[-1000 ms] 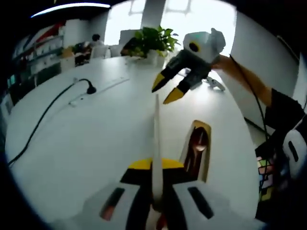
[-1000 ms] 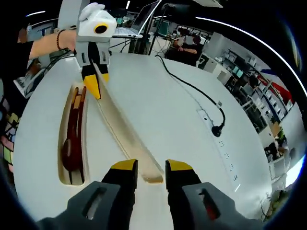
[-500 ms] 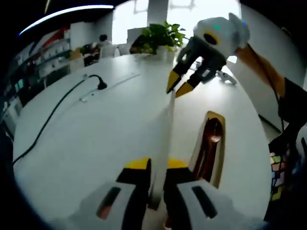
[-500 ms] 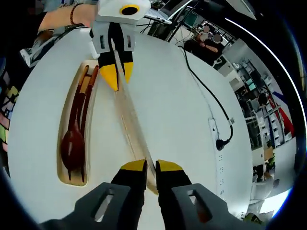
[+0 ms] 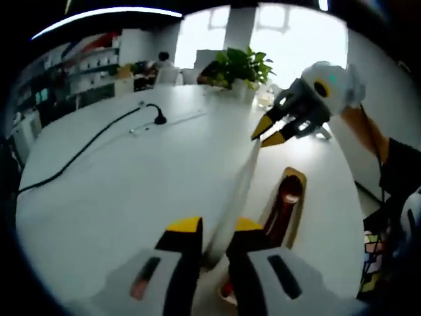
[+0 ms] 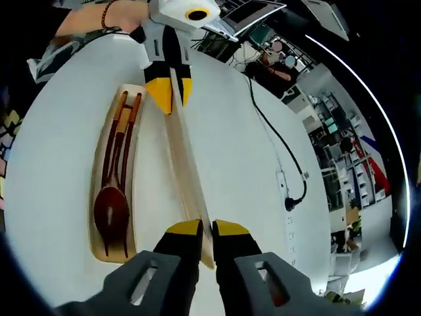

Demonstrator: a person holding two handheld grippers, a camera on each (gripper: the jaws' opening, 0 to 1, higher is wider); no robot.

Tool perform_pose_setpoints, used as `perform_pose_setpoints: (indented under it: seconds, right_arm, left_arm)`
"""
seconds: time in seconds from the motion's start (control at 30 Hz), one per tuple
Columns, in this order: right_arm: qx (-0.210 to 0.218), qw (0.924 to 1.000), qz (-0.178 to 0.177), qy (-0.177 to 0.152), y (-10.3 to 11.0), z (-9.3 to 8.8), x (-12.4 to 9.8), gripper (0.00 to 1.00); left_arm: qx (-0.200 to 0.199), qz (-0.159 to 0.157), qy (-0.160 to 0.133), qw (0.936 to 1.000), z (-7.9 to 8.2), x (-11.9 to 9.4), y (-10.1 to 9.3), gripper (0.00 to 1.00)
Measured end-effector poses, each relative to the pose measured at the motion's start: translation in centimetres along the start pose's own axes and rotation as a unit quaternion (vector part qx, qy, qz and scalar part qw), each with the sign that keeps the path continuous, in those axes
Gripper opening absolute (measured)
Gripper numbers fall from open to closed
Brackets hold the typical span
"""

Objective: Arrange the utensils inside the cutlery case until each visible utensil rests in its matching compartment.

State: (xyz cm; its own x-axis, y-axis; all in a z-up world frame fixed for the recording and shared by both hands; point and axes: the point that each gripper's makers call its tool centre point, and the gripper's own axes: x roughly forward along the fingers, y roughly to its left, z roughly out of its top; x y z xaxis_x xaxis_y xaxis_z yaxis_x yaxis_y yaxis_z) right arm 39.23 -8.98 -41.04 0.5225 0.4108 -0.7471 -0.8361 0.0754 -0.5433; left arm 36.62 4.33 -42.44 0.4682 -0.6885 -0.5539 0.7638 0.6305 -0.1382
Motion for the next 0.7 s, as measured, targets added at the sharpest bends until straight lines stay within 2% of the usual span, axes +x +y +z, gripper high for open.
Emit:
perform_pose_setpoints:
  seconds: [0.07, 0.13, 0.27, 0.33, 0.43, 0.47, 0.53, 0.57, 0.63, 0.67, 0.7]
  right_arm:
    - [-0.002, 0.9999, -0.016, -0.003, 0.1, 0.3, -0.7, 0.04]
    - [0.016, 0.9985, -0.052, -0.01, -0.2, 0.6, -1.4, 0.05]
    - [-0.008, 0.995, -0.097, -0.022, 0.3, 1.4, -2.8, 0.05]
    - [-0.001, 0.9942, -0.103, -0.029, 1.1, 1.6, -3.3, 0.05]
    - [0.008, 0.992, -0.119, -0.041, 1.8, 1.9, -4.0, 0.04]
    - [0.006, 0.9895, -0.136, -0.051, 1.8, 2.3, -4.3, 0.04]
    - [0.003, 0.9889, -0.139, -0.053, 2.5, 2.6, -4.7, 0.04]
    - [0.002, 0.9865, -0.153, -0.059, 2.5, 2.9, -5.1, 0.04]
    - [0.009, 0.985, -0.164, -0.054, 3.0, 3.0, -5.6, 0.04]
    - [0.041, 0.9823, -0.174, -0.056, 3.2, 3.0, -5.9, 0.05]
    - [0.031, 0.983, -0.172, -0.058, 3.5, 3.3, -6.0, 0.05]
  left_arm:
    - [-0.002, 0.0, -0.005, 1.0, 0.1, -0.3, -0.2, 0.14]
    - [0.003, 0.012, -0.025, 0.9996, 0.6, -0.6, -0.2, 0.16]
    - [0.017, 0.006, -0.049, 0.9986, 0.9, -1.4, -0.6, 0.16]
    - [0.007, 0.004, -0.063, 0.998, 1.0, -1.8, -0.6, 0.18]
    - [-0.031, -0.012, -0.093, 0.9951, 1.3, -2.5, -0.8, 0.21]
    - [-0.026, -0.014, -0.092, 0.9953, 1.0, -2.8, -0.9, 0.21]
    - [-0.032, -0.017, -0.105, 0.9938, 1.1, -3.3, -1.1, 0.22]
    - [-0.035, -0.02, -0.108, 0.9933, 1.0, -3.5, -1.3, 0.22]
    - [-0.039, -0.036, -0.13, 0.9901, 1.4, -4.0, -1.7, 0.24]
    - [-0.051, -0.051, -0.137, 0.9879, 1.4, -4.2, -2.0, 0.24]
    - [-0.065, -0.058, -0.134, 0.9872, 1.1, -4.3, -2.0, 0.25]
